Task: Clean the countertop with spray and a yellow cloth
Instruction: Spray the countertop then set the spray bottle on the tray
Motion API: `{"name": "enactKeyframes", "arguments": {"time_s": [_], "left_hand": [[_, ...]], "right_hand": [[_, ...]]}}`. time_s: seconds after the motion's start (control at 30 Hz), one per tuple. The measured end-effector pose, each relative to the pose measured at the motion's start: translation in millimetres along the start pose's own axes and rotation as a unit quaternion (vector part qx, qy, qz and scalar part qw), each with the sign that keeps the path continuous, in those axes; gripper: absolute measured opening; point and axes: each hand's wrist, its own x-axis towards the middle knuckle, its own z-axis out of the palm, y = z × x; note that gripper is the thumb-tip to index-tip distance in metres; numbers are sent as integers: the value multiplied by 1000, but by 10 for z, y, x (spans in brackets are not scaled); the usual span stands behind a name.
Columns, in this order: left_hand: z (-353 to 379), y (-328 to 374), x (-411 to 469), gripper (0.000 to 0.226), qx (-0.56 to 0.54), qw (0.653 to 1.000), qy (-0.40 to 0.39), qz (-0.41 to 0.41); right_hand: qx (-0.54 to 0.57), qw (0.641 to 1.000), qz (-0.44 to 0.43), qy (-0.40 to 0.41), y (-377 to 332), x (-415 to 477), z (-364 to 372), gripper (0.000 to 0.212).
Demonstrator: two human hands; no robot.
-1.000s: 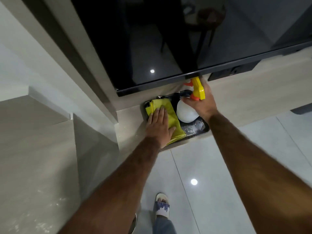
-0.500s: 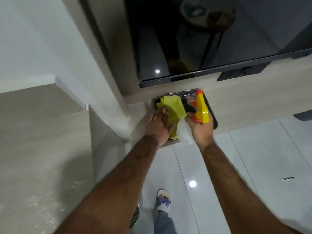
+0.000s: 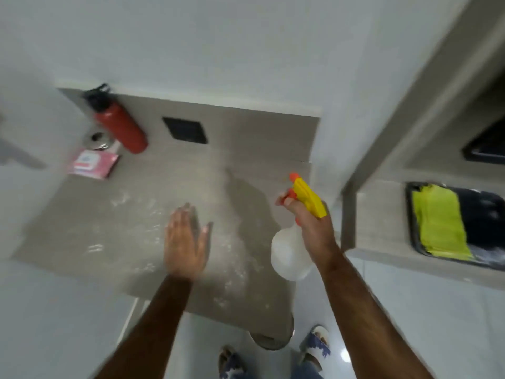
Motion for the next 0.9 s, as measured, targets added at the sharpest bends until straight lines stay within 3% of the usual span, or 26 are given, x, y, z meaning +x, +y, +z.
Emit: {"name": "enactKeyframes", "arguments": {"time_s": [0.07,0.17,0.27,0.4,0.67,0.8,0.9], "left_hand": [[-203,-821,5,76,7,996,23,-87],[-370,-1780,50,74,18,979,13,-200],[-320,-2279,191,76,39,972,0,-231],[-129,-2504,368,85,45,960,-28,-275],[-28,-2589,378,91,19,964,12,-266],[-37,-2605,375,90,33,963,11,-266],[-62,-2587,383,91,36,963,-2,-266]], "right_hand": [[-21,998,35,-54,17,-2,553,17],[-62,993,44,-95,176,-30,1291,31],[-105,984,69,-128,283,-58,1922,46],[-210,957,114,-163,440,-30,2561,68],[-296,934,153,-129,667,169,3154,72],[-329,919,199,-92,704,226,3140,75],[-299,928,209,-72,676,232,2956,63]]}}
